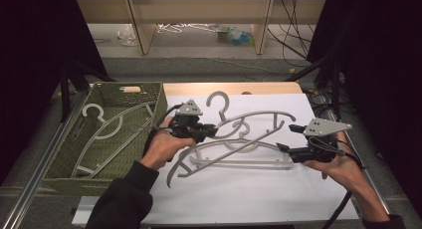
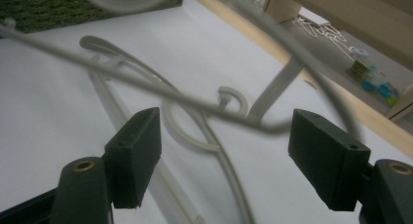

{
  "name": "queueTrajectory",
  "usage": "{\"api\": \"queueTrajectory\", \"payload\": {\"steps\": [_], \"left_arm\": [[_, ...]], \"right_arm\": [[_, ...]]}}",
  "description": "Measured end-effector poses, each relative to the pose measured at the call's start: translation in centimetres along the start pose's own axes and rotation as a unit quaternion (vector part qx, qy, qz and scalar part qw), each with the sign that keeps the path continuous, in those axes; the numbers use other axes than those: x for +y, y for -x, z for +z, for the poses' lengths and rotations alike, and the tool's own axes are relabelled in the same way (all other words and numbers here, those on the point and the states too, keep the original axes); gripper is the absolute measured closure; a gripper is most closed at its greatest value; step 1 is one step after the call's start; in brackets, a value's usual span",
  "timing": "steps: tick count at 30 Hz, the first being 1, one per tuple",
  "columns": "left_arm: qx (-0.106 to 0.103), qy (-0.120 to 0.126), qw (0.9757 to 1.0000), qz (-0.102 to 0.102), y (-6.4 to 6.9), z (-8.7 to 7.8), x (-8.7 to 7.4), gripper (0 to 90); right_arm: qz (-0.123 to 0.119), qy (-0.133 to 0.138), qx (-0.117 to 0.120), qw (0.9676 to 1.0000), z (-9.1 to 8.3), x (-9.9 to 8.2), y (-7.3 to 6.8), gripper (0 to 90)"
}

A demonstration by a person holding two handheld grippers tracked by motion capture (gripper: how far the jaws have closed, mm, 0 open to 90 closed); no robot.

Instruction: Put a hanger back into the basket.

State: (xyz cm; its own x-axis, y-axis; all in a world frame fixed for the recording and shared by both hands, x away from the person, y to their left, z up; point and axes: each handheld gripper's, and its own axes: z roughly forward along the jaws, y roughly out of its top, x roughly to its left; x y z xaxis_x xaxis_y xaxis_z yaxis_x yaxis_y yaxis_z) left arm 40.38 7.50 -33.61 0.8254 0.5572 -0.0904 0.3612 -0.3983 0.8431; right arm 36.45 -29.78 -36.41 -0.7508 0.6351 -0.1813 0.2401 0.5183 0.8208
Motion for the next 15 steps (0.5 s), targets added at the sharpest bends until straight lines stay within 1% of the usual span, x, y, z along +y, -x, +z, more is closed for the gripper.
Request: {"api": "queueTrajectory", "payload": {"steps": [2, 3, 6, 8, 9, 11, 12, 15], "left_arm": [[0.005, 0.004, 1.0000, 0.002, -0.2, -1.0, 0.9, 80.4], [0.009, 0.008, 0.9999, 0.003, -0.3, -1.5, 1.2, 80.3], [0.015, 0.019, 0.9997, 0.002, -0.7, -3.3, 2.1, 80.3], [0.021, 0.029, 0.9993, -0.003, -1.3, -4.7, 2.4, 80.3], [0.027, 0.035, 0.9990, -0.007, -1.7, -5.5, 2.6, 80.4], [0.040, 0.044, 0.9981, -0.012, -2.5, -7.1, 2.7, 80.3], [0.048, 0.042, 0.9979, -0.011, -2.9, -8.0, 2.8, 80.4], [0.078, 0.049, 0.9956, -0.016, -4.2, -10.4, 2.7, 80.3]], "right_arm": [[0.005, -0.003, 0.007, 1.0000, 0.1, -0.6, -0.4, 28.3], [0.004, -0.013, 0.012, 0.9998, 0.0, -1.0, -0.6, 28.3], [0.006, -0.016, 0.017, 0.9997, -0.1, -2.0, -1.1, 28.2], [0.007, -0.011, 0.017, 0.9998, -0.1, -2.5, -1.4, 27.8], [0.008, -0.018, 0.021, 0.9996, -0.2, -2.6, -1.5, 27.6], [0.010, -0.020, 0.024, 0.9995, -0.3, -2.9, -1.6, 27.5], [0.008, -0.014, 0.022, 0.9996, -0.2, -3.0, -1.6, 27.1], [0.020, -0.016, 0.025, 0.9994, -0.2, -3.2, -1.6, 26.2]]}}
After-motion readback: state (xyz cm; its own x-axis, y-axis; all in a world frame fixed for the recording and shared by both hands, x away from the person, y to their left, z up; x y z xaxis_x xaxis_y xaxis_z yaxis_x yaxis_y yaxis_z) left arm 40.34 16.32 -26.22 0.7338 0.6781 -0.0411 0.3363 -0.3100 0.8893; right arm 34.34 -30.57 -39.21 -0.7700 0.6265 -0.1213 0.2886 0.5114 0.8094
